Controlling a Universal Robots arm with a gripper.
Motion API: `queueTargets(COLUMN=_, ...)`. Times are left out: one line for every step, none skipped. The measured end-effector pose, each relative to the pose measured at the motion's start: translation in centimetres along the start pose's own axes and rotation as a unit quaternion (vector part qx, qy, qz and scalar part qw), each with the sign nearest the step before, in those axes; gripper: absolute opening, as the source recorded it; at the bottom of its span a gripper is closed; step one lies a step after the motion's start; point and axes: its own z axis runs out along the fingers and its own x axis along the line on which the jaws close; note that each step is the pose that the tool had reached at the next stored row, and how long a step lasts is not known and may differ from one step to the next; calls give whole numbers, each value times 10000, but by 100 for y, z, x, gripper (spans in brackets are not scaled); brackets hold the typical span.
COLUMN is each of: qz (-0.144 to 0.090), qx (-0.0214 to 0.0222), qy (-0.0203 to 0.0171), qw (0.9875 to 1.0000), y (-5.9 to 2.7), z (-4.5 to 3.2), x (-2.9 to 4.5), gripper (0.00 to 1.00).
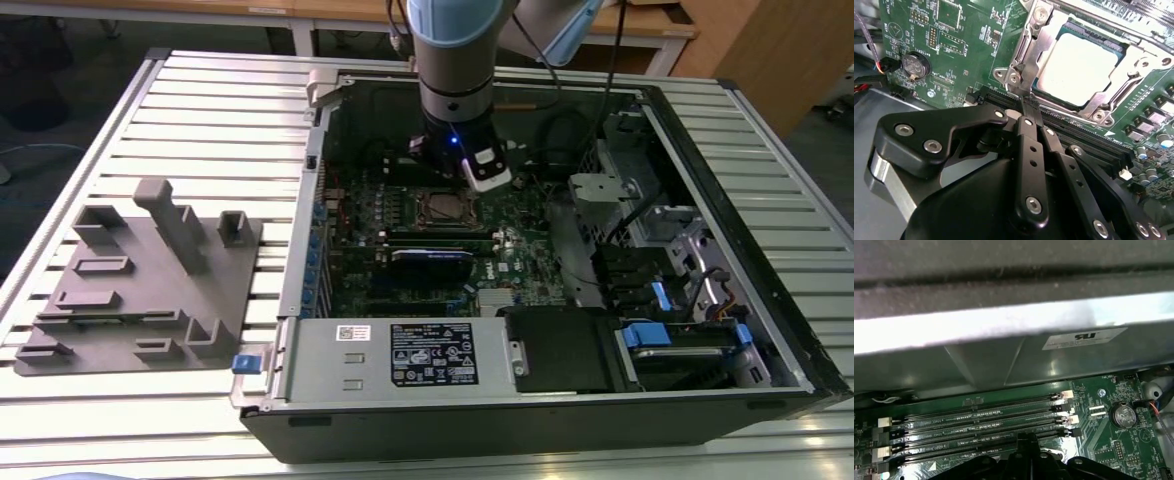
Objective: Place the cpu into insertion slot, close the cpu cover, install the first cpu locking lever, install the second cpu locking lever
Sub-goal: 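Install the first cpu locking lever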
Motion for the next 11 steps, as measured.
queueTargets(qz=-3, qx=8, qy=-6, qw=10000, y=-2, z=2, x=0, gripper=11)
queueTargets(qz=-5, qx=15, qy=-13, qw=10000, y=-3, z=5, x=0, gripper=11)
queueTargets(qz=-8, qx=22, qy=-20, qw=10000, y=-5, z=7, x=1, gripper=11)
queueTargets(qz=-10, qx=27, qy=-26, qw=10000, y=-7, z=11, x=1, gripper=11)
queueTargets(qz=-13, qx=32, qy=-32, qw=10000, y=-9, z=15, x=1, gripper=11)
queueTargets(qz=-15, qx=29, qy=-41, qw=10000, y=-9, z=24, x=1, gripper=11)
queueTargets(qz=-16, qx=29, qy=-44, qw=10000, y=-11, z=30, x=2, gripper=11)
queueTargets(qz=-17, qx=31, qy=-46, qw=10000, y=-13, z=32, x=3, gripper=11)
queueTargets(qz=-17, qx=33, qy=-45, qw=10000, y=-13, z=32, x=3, gripper=11)
queueTargets(qz=-17, qx=33, qy=-45, qw=10000, y=-14, z=32, x=3, gripper=11)
queueTargets(qz=-17, qx=34, qy=-45, qw=10000, y=-13, z=31, x=3, gripper=11)
